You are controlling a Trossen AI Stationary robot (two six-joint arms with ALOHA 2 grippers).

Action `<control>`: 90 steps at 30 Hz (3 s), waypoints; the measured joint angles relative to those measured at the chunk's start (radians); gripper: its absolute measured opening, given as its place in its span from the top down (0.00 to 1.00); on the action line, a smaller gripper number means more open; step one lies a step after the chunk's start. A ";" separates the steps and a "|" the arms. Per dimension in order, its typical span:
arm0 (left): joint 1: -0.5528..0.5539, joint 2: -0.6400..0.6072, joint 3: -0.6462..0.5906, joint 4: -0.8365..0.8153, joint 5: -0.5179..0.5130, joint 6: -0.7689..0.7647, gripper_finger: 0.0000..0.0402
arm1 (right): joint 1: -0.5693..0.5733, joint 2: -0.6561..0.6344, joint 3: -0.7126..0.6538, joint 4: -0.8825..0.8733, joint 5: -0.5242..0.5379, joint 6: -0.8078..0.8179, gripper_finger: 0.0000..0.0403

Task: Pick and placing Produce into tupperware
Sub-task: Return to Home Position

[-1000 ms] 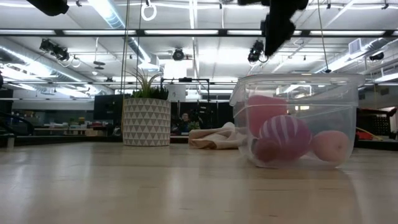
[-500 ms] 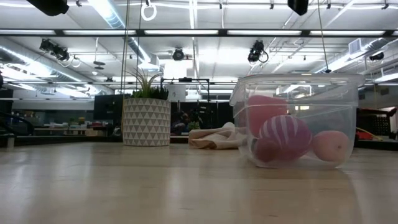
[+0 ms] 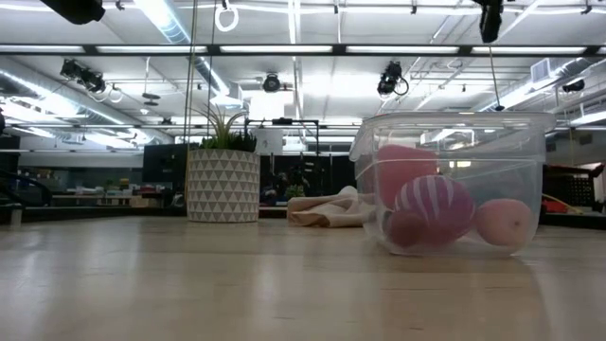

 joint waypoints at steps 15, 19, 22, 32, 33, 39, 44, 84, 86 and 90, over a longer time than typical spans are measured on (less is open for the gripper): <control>0.028 0.000 0.000 -0.015 0.000 -0.001 0.93 | -0.011 -0.417 -0.365 0.297 -0.004 0.026 1.00; 0.047 0.000 0.000 -0.034 0.000 -0.011 0.92 | -0.011 -0.485 -0.424 0.308 -0.008 0.043 1.00; 0.060 0.000 0.000 -0.059 0.000 -0.039 0.91 | -0.011 -0.515 -0.467 0.332 -0.008 0.052 1.00; 0.086 0.000 0.000 -0.104 0.000 -0.081 0.95 | -0.011 -0.534 -0.678 0.650 -0.024 0.133 1.00; 0.086 0.000 0.000 -0.104 0.000 -0.081 0.96 | -0.011 -0.531 -0.675 0.665 -0.033 0.122 1.00; 0.087 0.000 0.000 -0.104 0.000 -0.088 0.95 | -0.022 -0.530 -0.687 0.684 -0.130 0.095 1.00; 0.101 0.000 0.000 -0.105 0.000 -0.108 0.94 | -0.023 -0.530 -0.687 0.564 -0.245 0.112 1.00; 0.106 -0.057 0.000 -0.177 0.039 -0.089 0.97 | -0.019 -0.495 -0.687 0.126 -0.232 -0.095 0.95; 0.087 -0.101 0.000 -0.176 0.044 -0.004 0.98 | -0.019 -0.495 -0.687 0.128 -0.232 -0.099 0.94; 0.054 -0.202 0.000 -0.171 0.045 0.133 0.99 | -0.019 -0.495 -0.687 0.127 -0.232 -0.099 0.94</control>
